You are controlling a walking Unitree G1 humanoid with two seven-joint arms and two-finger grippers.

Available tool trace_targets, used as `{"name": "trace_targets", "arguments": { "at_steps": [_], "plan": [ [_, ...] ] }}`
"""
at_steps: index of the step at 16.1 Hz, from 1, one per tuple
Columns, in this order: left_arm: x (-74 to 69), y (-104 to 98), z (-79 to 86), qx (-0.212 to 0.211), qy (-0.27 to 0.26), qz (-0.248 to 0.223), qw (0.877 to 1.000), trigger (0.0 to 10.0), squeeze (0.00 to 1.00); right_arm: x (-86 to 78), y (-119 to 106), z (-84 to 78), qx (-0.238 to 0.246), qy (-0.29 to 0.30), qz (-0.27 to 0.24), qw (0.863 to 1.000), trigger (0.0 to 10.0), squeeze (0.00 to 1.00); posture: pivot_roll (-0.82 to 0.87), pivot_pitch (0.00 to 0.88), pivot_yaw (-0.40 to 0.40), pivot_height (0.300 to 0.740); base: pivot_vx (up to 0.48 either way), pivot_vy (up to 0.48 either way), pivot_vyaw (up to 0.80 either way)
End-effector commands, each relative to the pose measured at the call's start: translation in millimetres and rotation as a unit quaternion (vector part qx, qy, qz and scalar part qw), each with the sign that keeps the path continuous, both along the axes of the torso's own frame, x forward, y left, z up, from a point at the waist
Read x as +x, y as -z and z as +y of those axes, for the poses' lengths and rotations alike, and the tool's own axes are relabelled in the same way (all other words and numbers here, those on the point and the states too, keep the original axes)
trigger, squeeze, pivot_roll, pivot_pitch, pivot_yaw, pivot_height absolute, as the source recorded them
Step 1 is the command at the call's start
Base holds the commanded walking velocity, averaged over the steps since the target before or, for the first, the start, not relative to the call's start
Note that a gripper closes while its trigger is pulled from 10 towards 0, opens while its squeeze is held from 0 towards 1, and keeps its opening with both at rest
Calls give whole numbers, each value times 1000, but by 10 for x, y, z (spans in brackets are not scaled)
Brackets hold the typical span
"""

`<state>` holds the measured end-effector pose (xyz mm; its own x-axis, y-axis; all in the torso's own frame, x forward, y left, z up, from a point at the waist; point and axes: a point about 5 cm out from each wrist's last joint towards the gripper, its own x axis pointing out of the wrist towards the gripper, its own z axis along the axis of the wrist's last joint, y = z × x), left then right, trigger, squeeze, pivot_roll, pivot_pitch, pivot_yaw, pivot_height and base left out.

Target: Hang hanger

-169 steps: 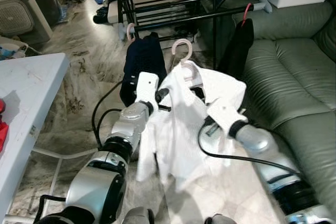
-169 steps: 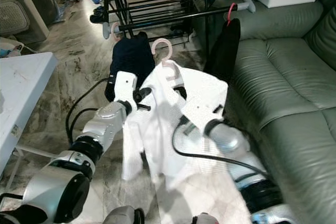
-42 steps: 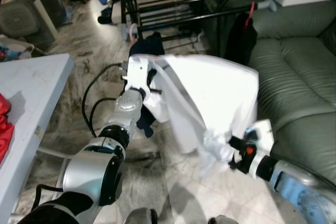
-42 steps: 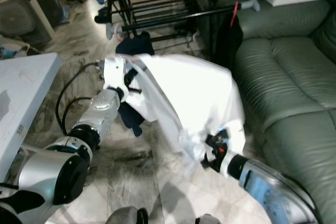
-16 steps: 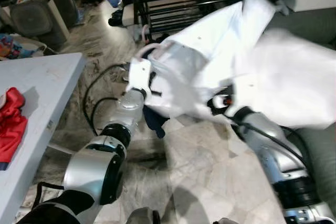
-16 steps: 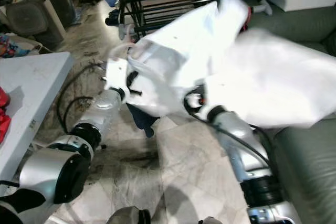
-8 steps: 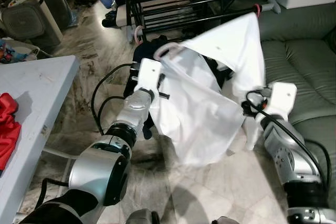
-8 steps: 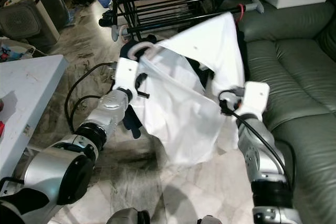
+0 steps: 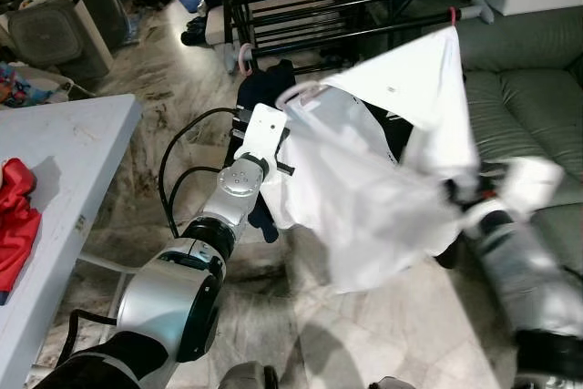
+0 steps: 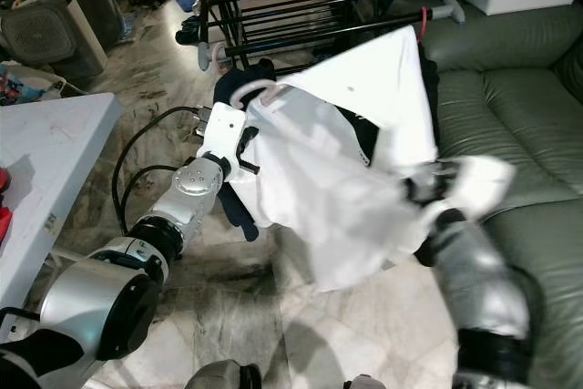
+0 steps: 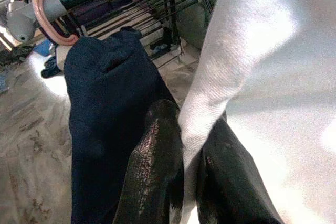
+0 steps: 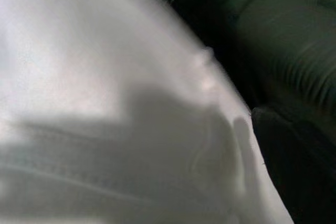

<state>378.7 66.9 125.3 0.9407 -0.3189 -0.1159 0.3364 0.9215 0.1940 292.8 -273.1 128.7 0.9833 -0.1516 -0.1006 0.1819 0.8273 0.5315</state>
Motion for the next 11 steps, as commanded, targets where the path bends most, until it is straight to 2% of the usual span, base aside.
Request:
{"name": "trace_targets", "arguments": {
  "at_steps": [1, 2, 3, 4, 5, 6, 7, 8, 9, 10, 11],
  "plan": [
    [74, -194, 113, -35, -30, -44, 998, 10000, 0, -42, -90, -276, 121, 80, -48, 988, 10000, 0, -99, 13, 142, 740, 0, 0, 0],
    [73, -197, 107, -38, -29, -44, 998, 10000, 0, -54, -90, -332, 167, 93, -65, 979, 10000, 0, -99, 13, 142, 740, 0, 0, 0],
    [72, -204, 97, -41, -29, -47, 998, 10000, 0, -74, -22, -341, 181, 103, -59, 976, 10000, 0, -99, 13, 142, 740, 0, 0, 0],
    [70, -210, 91, -40, -30, -52, 997, 10000, 0, -95, 122, -250, 256, 102, -35, 961, 10000, 0, -98, 6, 142, 740, 0, 0, 0],
    [69, -213, 88, -44, -29, -52, 997, 10000, 0, -90, 185, -59, 263, 46, -15, 964, 10000, 0, -93, 4, 142, 740, 0, 0, 0],
    [71, -216, 93, -46, -29, -52, 997, 10000, 0, -90, 196, 131, 287, -10, -15, 958, 10000, 0, -93, 4, 142, 740, 0, 0, 0],
    [75, -218, 106, -48, -31, -51, 997, 10000, 0, -99, 150, 326, 334, -74, -29, 939, 10000, 0, -93, 3, 143, 740, 0, 0, 0],
    [78, -214, 118, -56, -35, -47, 997, 10000, 0, -144, 79, 545, 370, -162, -32, 914, 10000, 0, -94, 2, 144, 740, 0, 0, 0],
    [79, -212, 119, -56, -34, -45, 997, 10000, 0, -173, 44, 622, 386, -198, -37, 900, 10000, 0, -94, 2, 143, 740, 0, 0, 0],
    [79, -208, 121, -56, -34, -44, 997, 10000, 0, -297, -36, 754, 419, -282, -49, 862, 10000, 0, -96, 1, 144, 740, 0, 0, 0],
    [79, -206, 123, -56, -33, -44, 997, 10000, 0, -333, -36, 774, 414, -300, -45, 858, 10000, 0, -96, 1, 144, 740, 0, 0, 0]
  ]
}}
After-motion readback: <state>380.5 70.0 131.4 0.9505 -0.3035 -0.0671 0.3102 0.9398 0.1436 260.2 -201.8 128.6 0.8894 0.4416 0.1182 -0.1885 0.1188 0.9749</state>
